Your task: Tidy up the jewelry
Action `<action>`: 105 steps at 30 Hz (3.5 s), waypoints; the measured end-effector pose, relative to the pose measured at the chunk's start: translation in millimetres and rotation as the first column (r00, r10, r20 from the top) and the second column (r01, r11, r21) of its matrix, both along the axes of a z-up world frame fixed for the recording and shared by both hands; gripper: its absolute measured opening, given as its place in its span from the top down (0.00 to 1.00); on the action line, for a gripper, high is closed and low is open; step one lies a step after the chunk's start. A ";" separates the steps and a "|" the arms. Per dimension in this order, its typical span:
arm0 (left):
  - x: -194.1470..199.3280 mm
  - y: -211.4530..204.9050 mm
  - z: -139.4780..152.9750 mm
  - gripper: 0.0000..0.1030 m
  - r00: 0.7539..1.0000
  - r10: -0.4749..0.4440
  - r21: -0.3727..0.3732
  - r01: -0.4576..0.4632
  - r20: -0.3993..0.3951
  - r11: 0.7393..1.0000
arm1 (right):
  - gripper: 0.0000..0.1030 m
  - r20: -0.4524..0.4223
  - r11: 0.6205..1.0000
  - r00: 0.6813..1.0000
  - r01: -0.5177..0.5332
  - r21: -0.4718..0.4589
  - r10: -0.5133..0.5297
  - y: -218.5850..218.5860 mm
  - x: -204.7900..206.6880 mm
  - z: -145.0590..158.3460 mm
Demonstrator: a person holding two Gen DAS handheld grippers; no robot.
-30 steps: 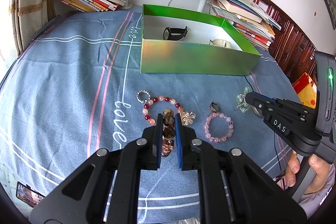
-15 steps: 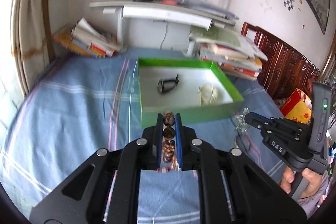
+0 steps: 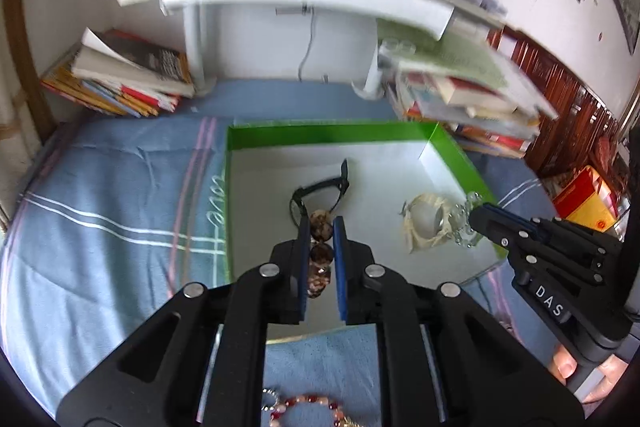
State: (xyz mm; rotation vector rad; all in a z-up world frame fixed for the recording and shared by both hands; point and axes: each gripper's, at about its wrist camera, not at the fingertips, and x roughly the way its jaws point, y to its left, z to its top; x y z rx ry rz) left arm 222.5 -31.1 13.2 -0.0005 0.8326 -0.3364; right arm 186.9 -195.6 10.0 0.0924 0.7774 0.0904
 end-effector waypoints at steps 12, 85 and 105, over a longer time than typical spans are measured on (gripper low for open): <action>-108.6 51.2 -41.2 0.52 0.987 0.162 0.066 -0.161 -0.008 0.985 | 0.63 -0.031 0.990 0.991 -0.134 -0.046 0.132 21.6 -110.2 -28.9; -155.8 57.8 -94.3 0.91 0.975 0.187 0.104 -0.175 -0.120 0.979 | 0.80 -0.148 0.997 0.986 -0.081 -0.018 0.077 29.0 -147.3 -77.9; -143.8 52.0 -98.2 0.82 0.970 0.218 0.116 -0.206 -0.104 0.972 | 0.68 -0.157 0.991 0.984 -0.100 -0.089 0.085 43.0 -146.8 -90.1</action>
